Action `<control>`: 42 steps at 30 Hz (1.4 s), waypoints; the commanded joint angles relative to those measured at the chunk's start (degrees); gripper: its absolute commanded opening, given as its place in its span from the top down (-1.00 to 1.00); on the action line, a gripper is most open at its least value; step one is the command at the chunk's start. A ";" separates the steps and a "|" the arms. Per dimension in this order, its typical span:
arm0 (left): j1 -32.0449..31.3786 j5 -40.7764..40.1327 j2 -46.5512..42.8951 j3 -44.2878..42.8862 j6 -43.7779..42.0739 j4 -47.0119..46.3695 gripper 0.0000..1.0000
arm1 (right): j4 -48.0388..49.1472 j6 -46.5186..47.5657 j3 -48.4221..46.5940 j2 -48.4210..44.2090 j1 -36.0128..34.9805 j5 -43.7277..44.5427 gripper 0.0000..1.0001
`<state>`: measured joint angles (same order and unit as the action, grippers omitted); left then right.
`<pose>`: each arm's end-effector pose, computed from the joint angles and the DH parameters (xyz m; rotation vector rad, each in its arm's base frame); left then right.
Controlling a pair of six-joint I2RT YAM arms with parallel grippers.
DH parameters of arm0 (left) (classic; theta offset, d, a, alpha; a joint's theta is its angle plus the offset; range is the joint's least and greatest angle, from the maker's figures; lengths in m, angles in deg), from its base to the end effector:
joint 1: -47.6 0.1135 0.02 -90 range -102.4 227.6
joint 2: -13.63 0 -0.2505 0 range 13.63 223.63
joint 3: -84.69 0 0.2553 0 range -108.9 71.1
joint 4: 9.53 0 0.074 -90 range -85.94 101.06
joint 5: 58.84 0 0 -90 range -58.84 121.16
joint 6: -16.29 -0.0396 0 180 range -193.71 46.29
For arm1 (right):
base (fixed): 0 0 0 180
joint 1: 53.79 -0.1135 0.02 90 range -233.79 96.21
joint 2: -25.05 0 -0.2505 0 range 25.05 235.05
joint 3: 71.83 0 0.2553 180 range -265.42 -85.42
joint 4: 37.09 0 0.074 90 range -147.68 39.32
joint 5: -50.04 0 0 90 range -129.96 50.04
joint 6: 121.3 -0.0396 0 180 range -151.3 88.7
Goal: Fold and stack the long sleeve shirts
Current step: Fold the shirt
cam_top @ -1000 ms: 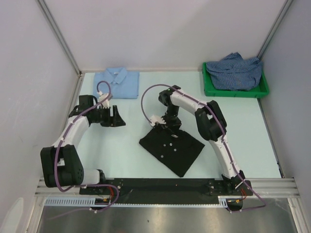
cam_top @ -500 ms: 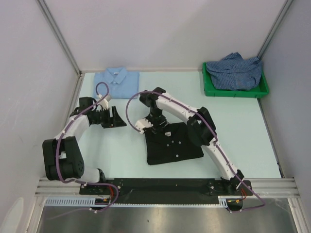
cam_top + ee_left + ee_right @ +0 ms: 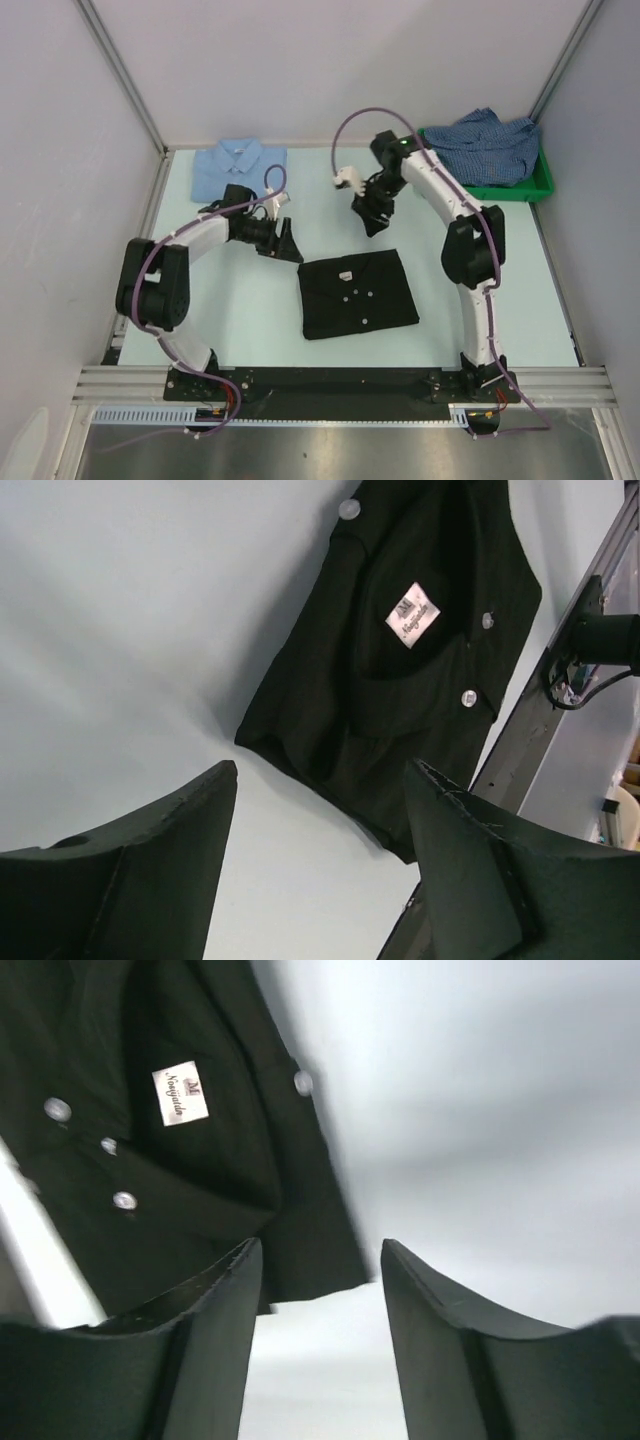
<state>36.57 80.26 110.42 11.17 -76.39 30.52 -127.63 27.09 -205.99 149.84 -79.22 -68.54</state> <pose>0.3172 -0.0923 0.1721 0.5675 2.4509 -1.1826 0.3816 0.2024 0.2533 -1.9040 2.0391 0.6202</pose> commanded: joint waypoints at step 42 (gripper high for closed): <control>-6.11 -4.63 22.65 -19.69 -16.49 15.03 0.91 | 21.05 -14.44 34.44 -4.04 9.96 -12.03 0.27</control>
<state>30.62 77.35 130.45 -4.32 -90.73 44.25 -106.97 10.24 -171.04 144.77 -69.10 -80.74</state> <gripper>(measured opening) 0.353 0.420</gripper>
